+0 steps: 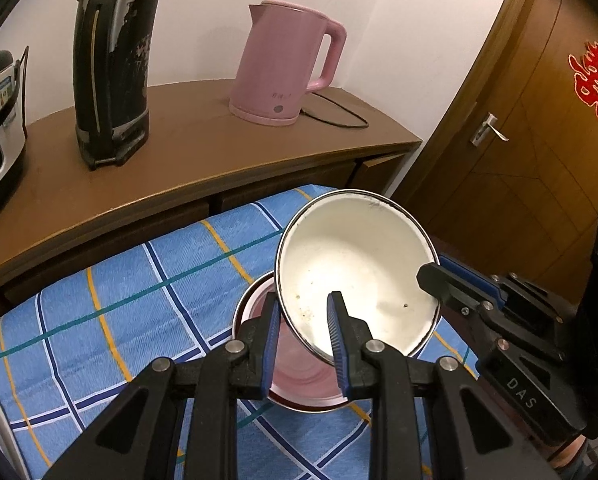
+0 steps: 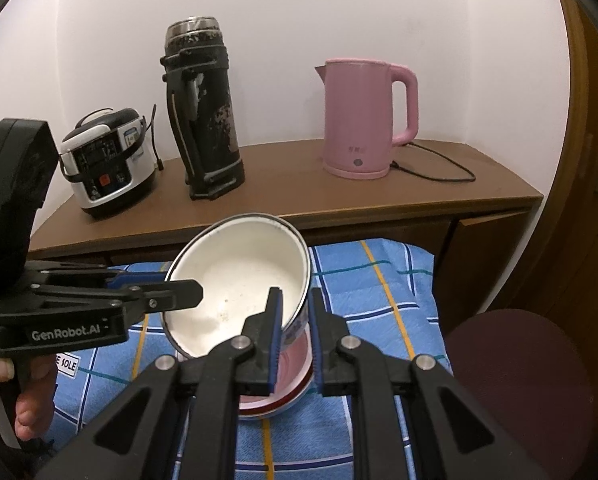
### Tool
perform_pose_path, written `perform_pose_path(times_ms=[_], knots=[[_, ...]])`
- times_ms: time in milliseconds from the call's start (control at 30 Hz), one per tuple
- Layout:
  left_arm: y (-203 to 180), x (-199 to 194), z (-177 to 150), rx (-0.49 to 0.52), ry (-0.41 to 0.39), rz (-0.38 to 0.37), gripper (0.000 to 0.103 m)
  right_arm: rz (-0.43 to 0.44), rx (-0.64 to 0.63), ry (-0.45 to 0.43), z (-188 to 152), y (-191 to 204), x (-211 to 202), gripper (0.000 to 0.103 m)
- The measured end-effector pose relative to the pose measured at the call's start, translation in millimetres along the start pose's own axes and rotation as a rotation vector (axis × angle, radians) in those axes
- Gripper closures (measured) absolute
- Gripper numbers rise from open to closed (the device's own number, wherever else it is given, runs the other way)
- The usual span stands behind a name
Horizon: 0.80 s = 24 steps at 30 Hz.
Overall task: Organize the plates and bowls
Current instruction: 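Lower the white enamel bowl into the pink bowl with both grippers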
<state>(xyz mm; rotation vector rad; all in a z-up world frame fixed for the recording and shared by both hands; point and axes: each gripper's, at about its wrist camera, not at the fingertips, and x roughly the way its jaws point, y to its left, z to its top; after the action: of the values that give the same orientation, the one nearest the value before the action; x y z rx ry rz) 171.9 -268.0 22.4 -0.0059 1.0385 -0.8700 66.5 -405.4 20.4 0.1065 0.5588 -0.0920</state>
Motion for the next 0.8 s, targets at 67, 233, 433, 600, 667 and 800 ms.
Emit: perform_pose_path(times_ms=[67,233,433,600,667,800], knots=[[0,1,0,-0.001,0.005,0.002,0.077,-0.001,0.000,0.005,0,0,2,0.090],[1,4,1,-0.001,0.020,0.004,0.077,-0.002,0.002,0.020,-3,0,6,0.090],[3,9,1,-0.004,0.040,0.010,0.077,-0.004,-0.001,0.037,-6,0,11,0.089],[5,15,2,-0.006,0.063,0.016,0.077,-0.002,-0.003,0.057,-9,1,15,0.089],[4,15,2,-0.005,0.070,0.019,0.077,-0.001,-0.001,0.063,-11,1,17,0.089],[4,17,1,0.003,0.078,0.028,0.077,-0.001,-0.002,0.072,-14,1,19,0.089]])
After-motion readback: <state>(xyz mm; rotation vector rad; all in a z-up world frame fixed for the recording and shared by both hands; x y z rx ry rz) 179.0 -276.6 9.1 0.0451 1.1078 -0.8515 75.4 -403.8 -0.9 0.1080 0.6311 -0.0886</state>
